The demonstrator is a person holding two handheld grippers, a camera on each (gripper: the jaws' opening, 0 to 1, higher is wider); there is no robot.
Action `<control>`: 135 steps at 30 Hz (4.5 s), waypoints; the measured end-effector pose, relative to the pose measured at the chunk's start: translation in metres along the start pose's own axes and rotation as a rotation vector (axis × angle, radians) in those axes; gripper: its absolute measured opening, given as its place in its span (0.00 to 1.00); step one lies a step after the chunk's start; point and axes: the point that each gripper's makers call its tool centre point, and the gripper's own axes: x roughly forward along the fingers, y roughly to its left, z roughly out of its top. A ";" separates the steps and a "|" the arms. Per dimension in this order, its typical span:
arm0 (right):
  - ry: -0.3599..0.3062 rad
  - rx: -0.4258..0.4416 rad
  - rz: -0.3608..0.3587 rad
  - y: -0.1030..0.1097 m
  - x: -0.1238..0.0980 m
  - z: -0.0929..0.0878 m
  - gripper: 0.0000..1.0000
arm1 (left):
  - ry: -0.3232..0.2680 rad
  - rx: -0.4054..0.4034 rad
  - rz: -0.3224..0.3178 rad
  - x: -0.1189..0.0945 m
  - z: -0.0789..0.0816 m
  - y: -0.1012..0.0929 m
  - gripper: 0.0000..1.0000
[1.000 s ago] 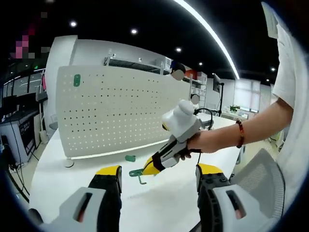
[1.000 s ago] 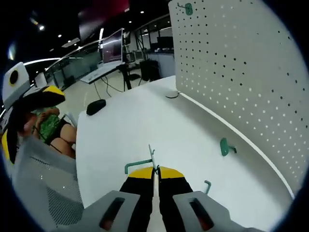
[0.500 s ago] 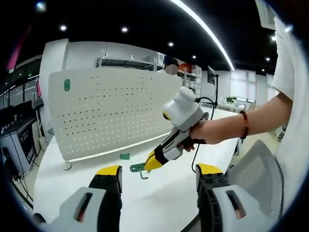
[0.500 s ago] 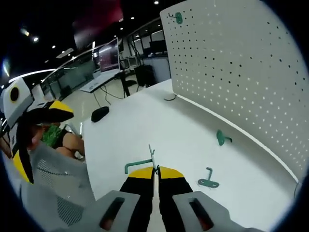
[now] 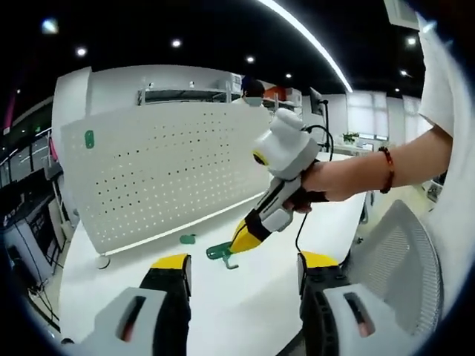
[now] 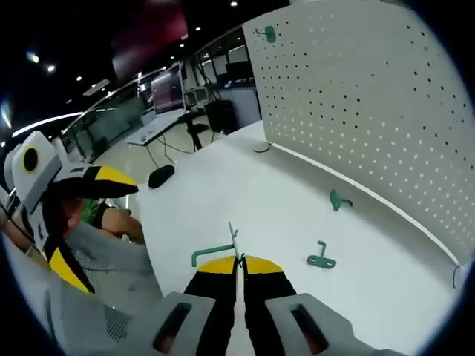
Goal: Insert the hook assembly into the mounting plate slot until the hook locks in place.
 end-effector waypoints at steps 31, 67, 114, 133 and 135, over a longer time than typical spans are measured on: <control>0.012 0.050 0.088 0.029 -0.034 0.004 0.01 | 0.095 0.383 -0.003 0.025 -0.004 -0.013 0.27; 0.139 0.240 0.171 0.045 -0.034 -0.011 0.01 | 0.241 0.779 -0.001 0.036 -0.021 -0.020 0.07; -0.122 0.063 0.122 0.025 -0.072 -0.005 0.26 | 0.141 0.326 0.093 0.038 0.009 0.001 0.03; -0.223 -0.019 0.086 0.017 -0.100 -0.012 0.37 | 0.042 0.089 0.237 0.042 0.046 0.036 0.03; -0.253 -0.040 0.070 0.014 -0.105 -0.011 0.41 | 0.030 0.066 0.254 0.043 0.049 0.040 0.03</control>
